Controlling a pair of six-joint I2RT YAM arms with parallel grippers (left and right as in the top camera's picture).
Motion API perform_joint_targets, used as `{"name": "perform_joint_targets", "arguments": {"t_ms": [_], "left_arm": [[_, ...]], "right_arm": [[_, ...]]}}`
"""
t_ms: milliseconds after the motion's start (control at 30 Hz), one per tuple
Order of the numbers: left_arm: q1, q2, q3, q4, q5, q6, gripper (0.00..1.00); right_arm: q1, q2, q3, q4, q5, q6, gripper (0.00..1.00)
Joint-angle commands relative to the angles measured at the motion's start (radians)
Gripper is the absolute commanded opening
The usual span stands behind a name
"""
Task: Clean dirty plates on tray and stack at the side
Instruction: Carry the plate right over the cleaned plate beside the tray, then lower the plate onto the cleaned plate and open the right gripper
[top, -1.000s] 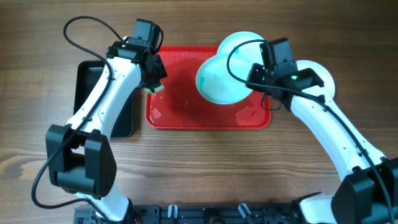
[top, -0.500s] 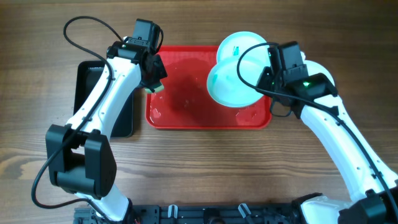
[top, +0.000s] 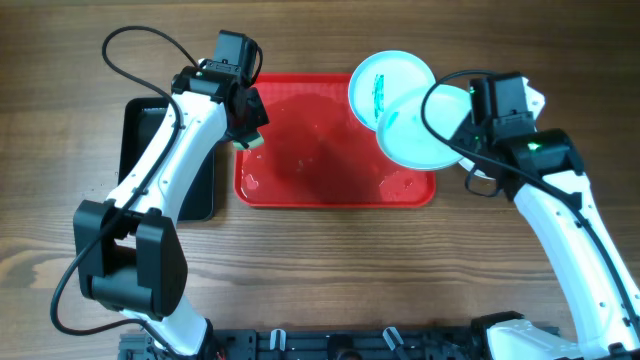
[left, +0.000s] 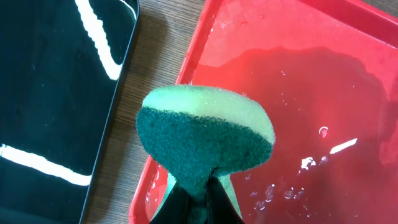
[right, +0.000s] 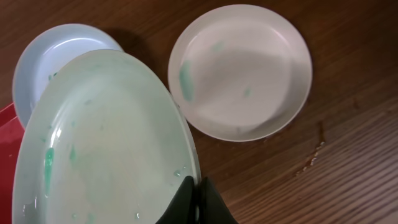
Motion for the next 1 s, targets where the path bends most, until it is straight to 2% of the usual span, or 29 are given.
{"name": "perform_joint_targets", "arguments": {"t_ms": [0, 167, 400, 700, 967], "left_arm": [[0.001, 0.008, 0.002, -0.001, 0.010, 0.016, 0.04], [0.001, 0.008, 0.002, -0.002, 0.010, 0.016, 0.04], [0.001, 0.008, 0.002, -0.006, 0.010, 0.016, 0.04], [0.001, 0.008, 0.002, -0.009, 0.009, 0.016, 0.04], [0.001, 0.008, 0.002, -0.016, 0.009, 0.016, 0.04]], "right_arm": [[-0.024, -0.040, 0.012, -0.014, 0.053, 0.021, 0.04], [-0.080, -0.072, -0.039, -0.013, 0.078, 0.024, 0.04], [-0.233, -0.087, -0.157, 0.062, 0.080, 0.012, 0.04], [-0.353, -0.086, -0.282, 0.225, 0.047, -0.058, 0.04], [-0.372, -0.055, -0.362, 0.400, 0.035, -0.091, 0.04]]}}
